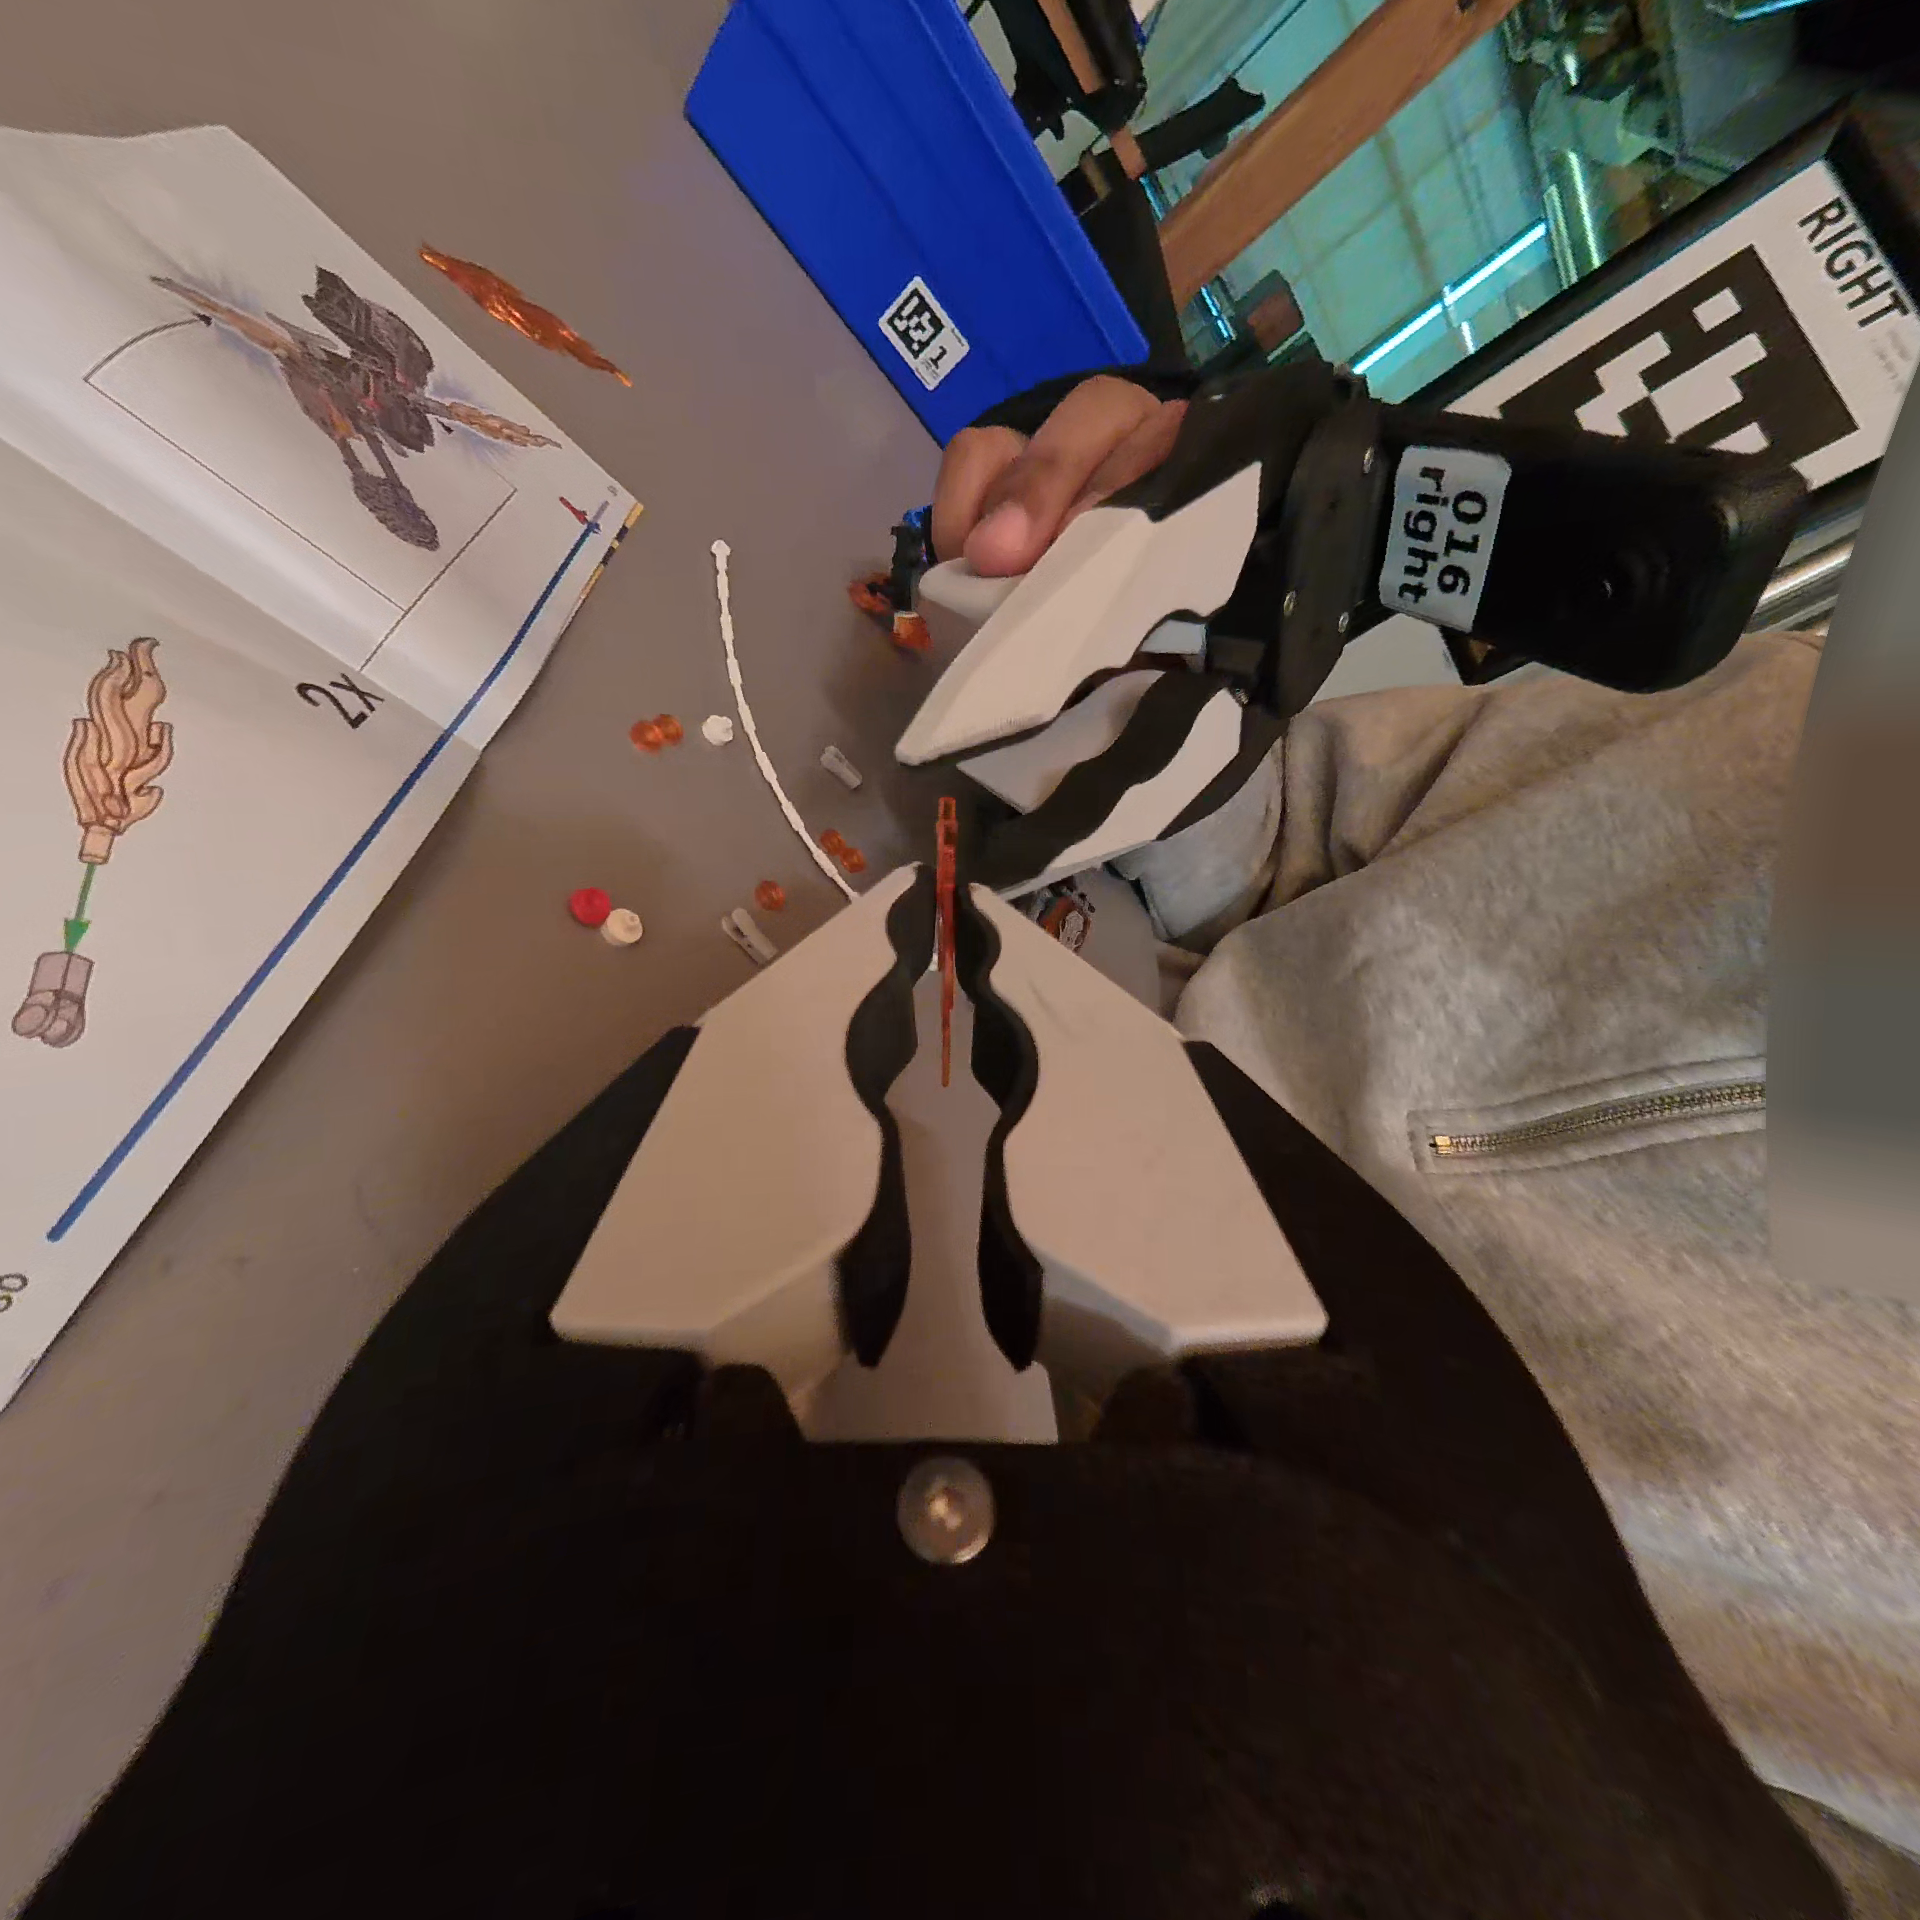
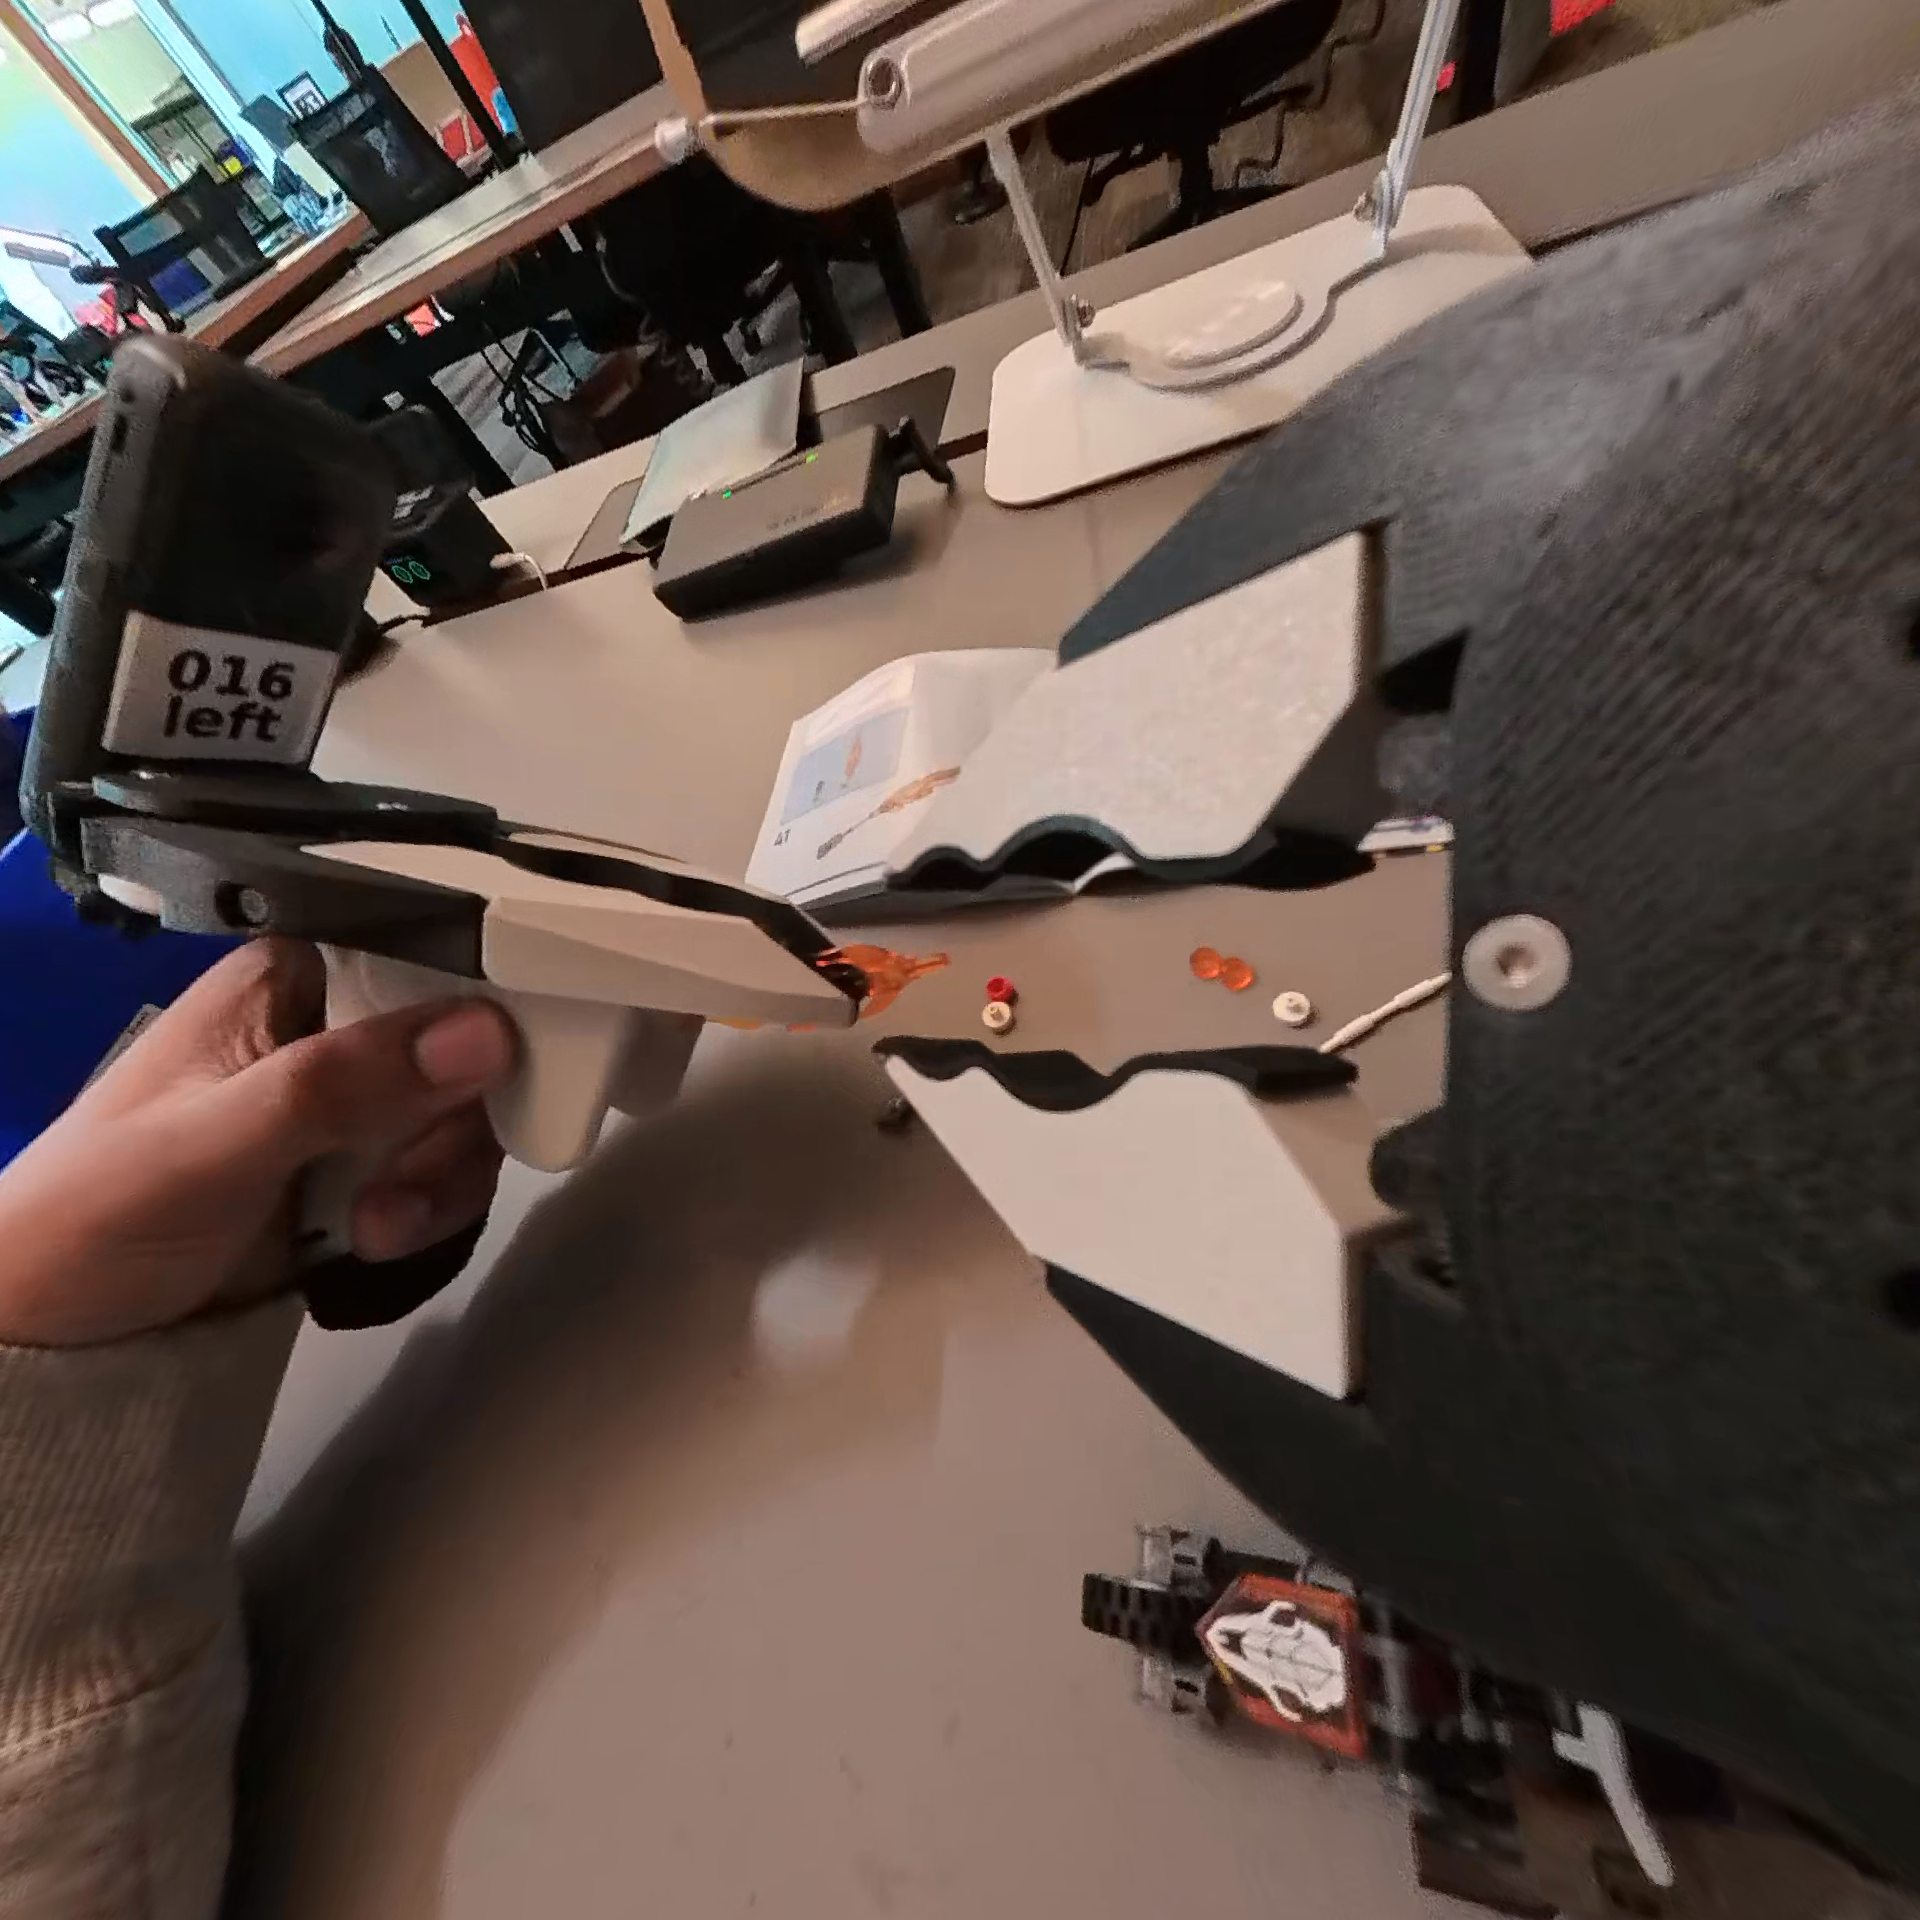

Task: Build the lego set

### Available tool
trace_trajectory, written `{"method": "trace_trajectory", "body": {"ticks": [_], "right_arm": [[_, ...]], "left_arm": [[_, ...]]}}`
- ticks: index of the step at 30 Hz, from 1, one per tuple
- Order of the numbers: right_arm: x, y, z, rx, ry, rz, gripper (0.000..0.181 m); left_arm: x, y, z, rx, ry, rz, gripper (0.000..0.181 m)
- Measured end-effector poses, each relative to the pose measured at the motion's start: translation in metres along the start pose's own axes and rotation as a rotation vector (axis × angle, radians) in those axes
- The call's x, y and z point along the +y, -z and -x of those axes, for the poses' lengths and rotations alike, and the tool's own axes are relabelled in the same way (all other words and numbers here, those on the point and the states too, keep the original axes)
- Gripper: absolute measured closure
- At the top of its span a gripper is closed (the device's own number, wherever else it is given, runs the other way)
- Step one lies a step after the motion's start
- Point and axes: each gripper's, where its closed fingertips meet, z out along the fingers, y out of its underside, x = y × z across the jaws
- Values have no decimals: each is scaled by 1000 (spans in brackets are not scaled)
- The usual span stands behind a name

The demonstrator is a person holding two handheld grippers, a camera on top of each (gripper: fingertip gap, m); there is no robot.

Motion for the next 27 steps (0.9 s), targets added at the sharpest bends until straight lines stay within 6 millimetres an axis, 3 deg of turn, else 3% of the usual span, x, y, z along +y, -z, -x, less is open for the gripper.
{"method": "trace_trajectory", "body": {"ticks": [3,8,12,17,22,27], "right_arm": [[-1,-2,4,-1,35,5,168],[-1,-4,3,30,73,25,170],[1,1,-9,76,57,28,170],[0,7,-18,111,39,10,170],[3,9,-25,149,40,25,171],[8,12,-37,212,33,51,170]], "left_arm": [[2,-2,0,0,-5,13,181],[0,0,1,-8,-11,3,181],[-8,6,4,-32,-16,-48,155],[-24,26,13,-120,-67,-151,146],[-43,46,2,-123,-161,-282,149],[-59,72,13,-305,-238,-405,151]]}}
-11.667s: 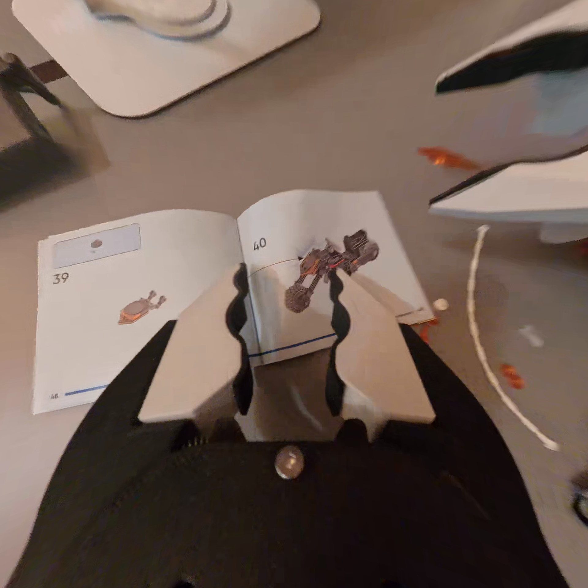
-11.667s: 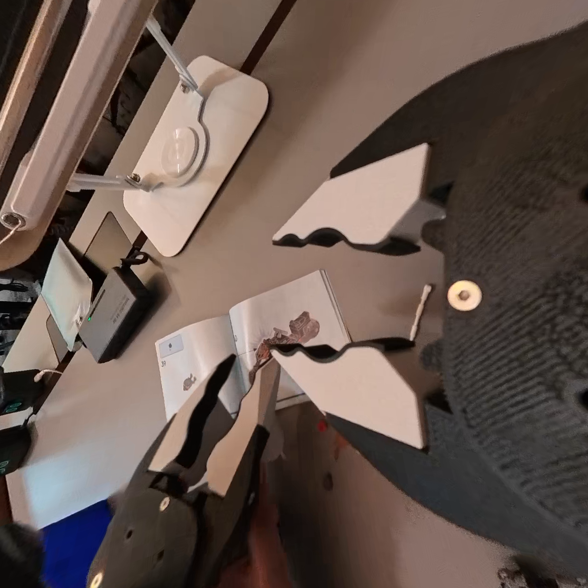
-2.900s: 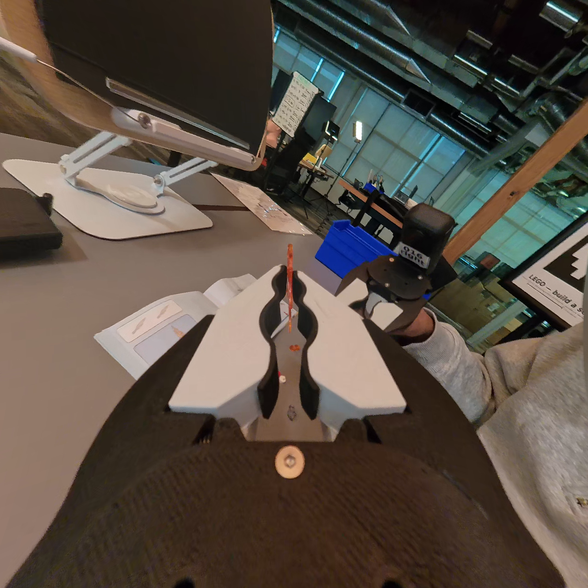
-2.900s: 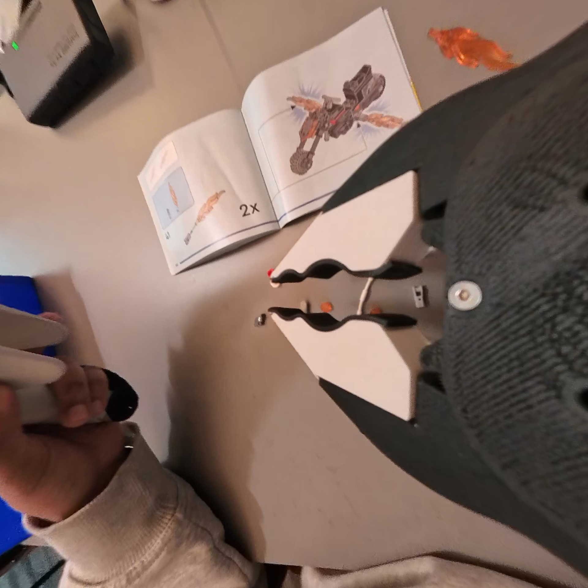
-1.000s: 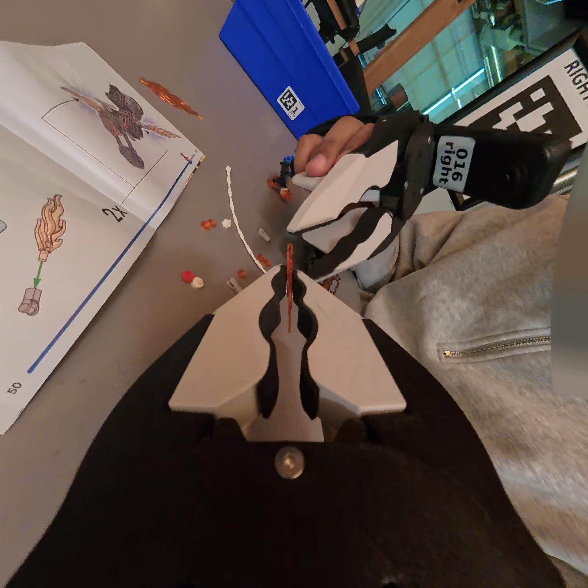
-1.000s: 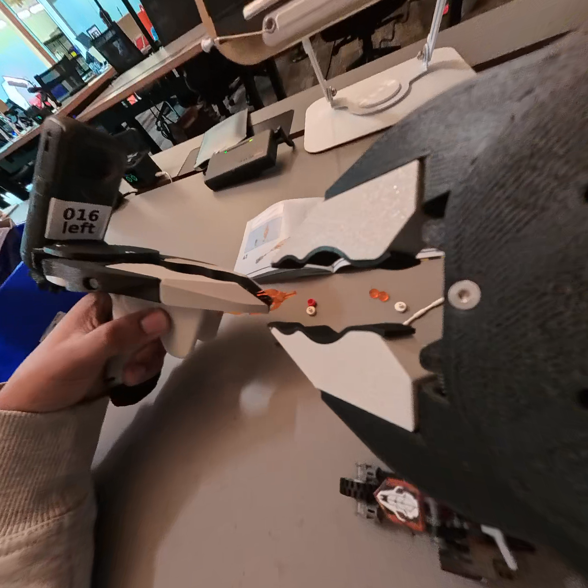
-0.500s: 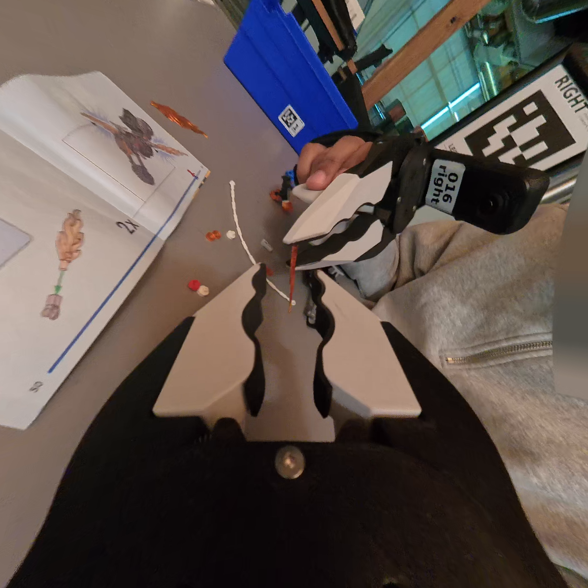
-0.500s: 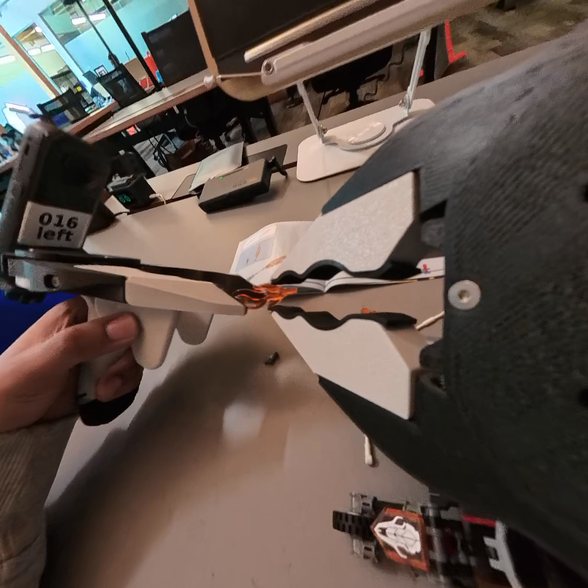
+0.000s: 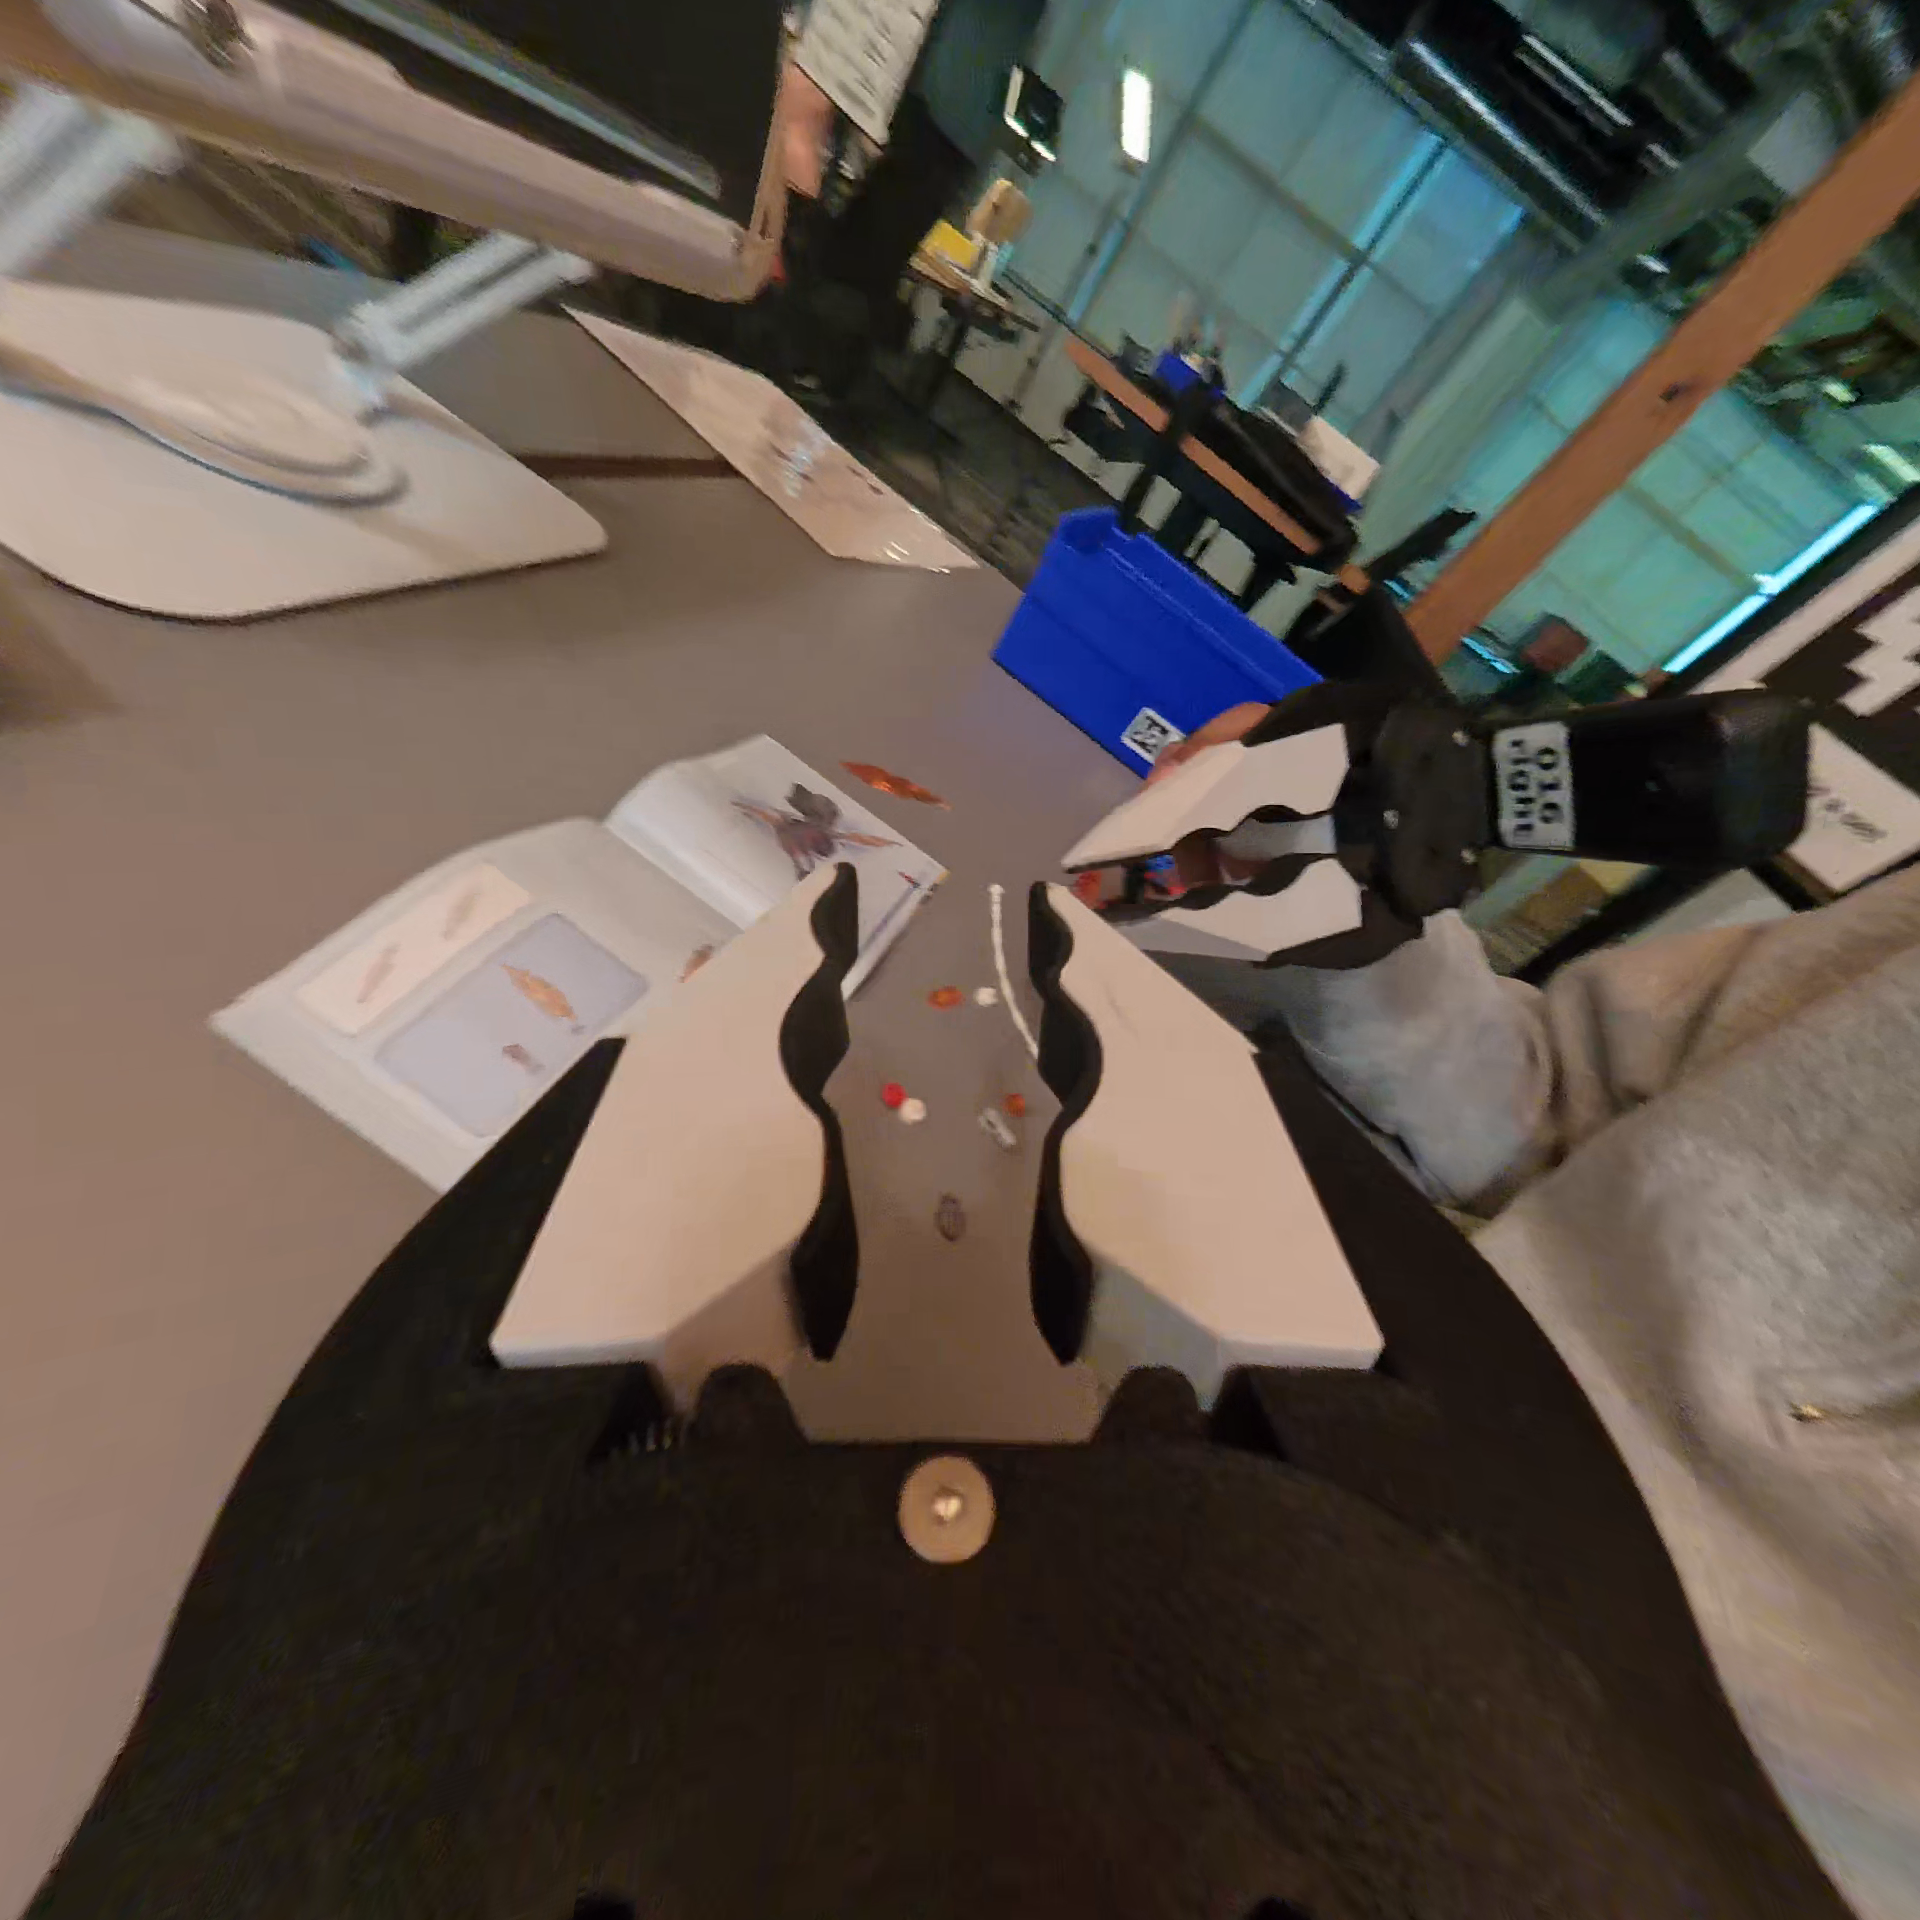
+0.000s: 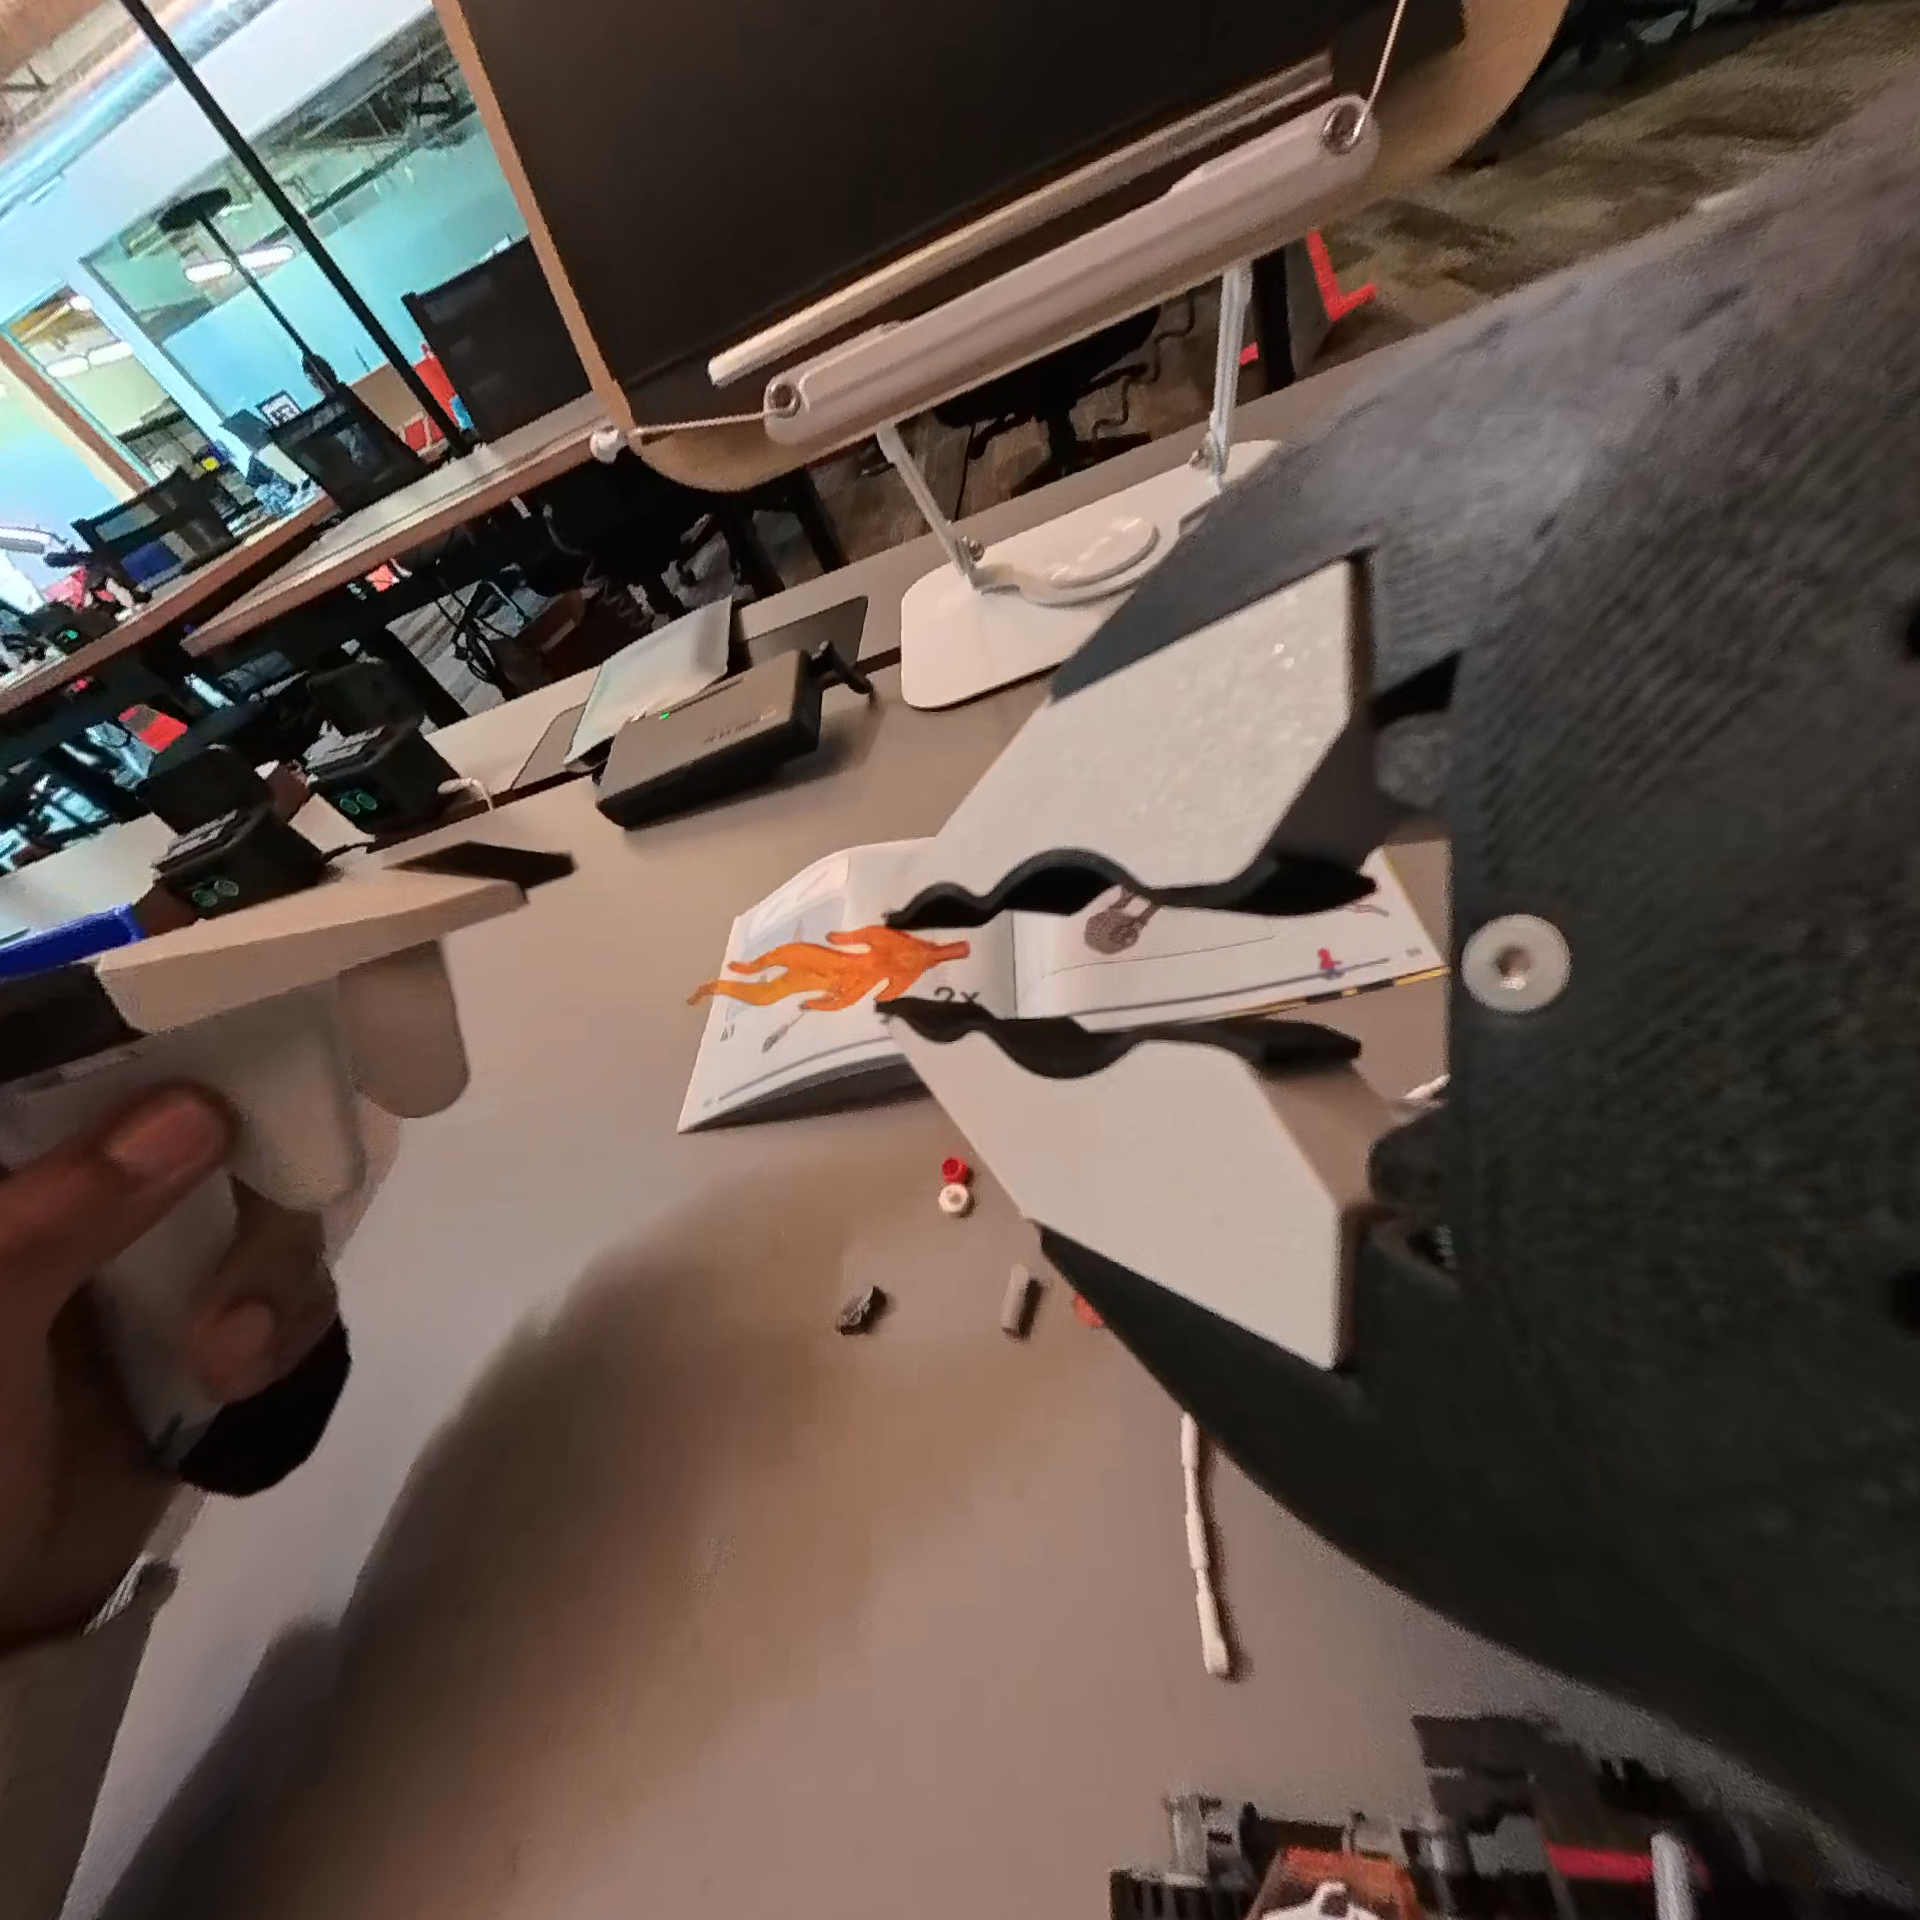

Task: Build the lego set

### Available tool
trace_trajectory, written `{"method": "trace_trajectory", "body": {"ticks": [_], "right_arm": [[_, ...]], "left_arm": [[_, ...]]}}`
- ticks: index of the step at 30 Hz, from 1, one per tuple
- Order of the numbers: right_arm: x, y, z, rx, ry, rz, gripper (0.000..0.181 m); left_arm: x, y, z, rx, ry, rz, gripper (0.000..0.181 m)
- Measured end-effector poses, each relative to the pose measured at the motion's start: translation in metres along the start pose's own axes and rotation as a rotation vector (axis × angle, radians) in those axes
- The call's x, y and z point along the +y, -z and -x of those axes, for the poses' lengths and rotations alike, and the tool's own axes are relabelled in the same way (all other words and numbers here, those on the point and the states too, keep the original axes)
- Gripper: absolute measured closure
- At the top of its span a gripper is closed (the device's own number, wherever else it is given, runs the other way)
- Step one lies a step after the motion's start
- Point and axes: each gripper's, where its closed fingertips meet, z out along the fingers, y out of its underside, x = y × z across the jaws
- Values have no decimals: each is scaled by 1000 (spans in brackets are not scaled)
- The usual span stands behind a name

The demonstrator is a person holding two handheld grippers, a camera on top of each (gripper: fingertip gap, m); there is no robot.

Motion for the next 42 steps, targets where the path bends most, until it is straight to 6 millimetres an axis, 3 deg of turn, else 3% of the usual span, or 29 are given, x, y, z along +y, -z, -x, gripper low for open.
{"method": "trace_trajectory", "body": {"ticks": [6,9,12,15,19,21,23,35,42], "right_arm": [[12,-2,-13,58,-73,62,170],[8,-5,-12,61,-114,46,170],[-2,-4,-7,38,-113,-2,170],[-19,1,2,-5,-88,-87,170],[-35,7,9,-32,-64,-165,171],[-36,8,10,-35,-60,-172,171],[-36,8,10,-40,-60,-176,171],[-33,6,10,-73,-130,-188,164],[-36,10,10,-102,-151,-209,176]], "left_arm": [[-4,3,6,-49,-21,-26,155],[1,-2,0,-3,3,0,159],[5,-10,-22,142,41,22,152],[13,-16,-48,228,-76,74,145],[37,-25,-47,191,-169,203,158],[38,-25,-57,262,-132,209,164],[37,-23,-61,291,-129,201,180],[36,-22,-60,288,-114,201,181],[36,-21,-60,300,-85,201,181]]}}
